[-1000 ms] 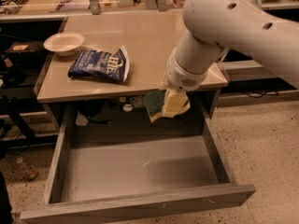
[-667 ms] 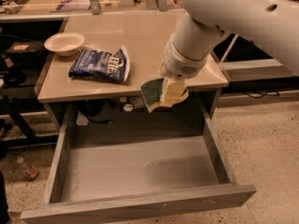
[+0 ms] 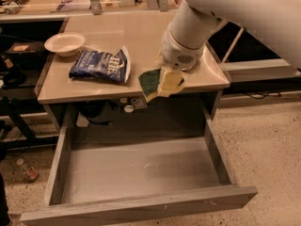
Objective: Pick sponge from top drawer and place on counter
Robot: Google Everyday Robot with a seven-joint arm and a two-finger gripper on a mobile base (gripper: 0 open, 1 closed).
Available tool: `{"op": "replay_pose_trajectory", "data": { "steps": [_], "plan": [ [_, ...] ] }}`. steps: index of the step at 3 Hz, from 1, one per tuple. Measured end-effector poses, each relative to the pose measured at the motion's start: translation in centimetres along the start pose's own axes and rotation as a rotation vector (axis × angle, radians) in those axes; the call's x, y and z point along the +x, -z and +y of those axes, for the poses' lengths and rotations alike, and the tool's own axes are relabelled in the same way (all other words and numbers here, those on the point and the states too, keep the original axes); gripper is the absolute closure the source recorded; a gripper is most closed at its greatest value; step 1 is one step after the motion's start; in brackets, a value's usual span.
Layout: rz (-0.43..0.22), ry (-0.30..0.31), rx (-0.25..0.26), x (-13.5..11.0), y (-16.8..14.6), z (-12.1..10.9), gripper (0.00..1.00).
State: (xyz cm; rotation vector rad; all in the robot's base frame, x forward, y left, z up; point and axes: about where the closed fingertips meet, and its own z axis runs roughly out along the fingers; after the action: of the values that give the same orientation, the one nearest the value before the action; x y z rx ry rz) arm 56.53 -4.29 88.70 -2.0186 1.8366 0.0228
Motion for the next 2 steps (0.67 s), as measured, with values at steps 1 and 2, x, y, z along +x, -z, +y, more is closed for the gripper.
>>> {"op": "replay_pose_trajectory", "data": {
  "steps": [1, 2],
  "plan": [
    [-0.009, 0.008, 0.006, -1.1, 0.0, -4.6, 1.0],
    [-0.012, 0.028, 0.008, -2.5, 0.0, -8.9, 1.0]
  ]
}}
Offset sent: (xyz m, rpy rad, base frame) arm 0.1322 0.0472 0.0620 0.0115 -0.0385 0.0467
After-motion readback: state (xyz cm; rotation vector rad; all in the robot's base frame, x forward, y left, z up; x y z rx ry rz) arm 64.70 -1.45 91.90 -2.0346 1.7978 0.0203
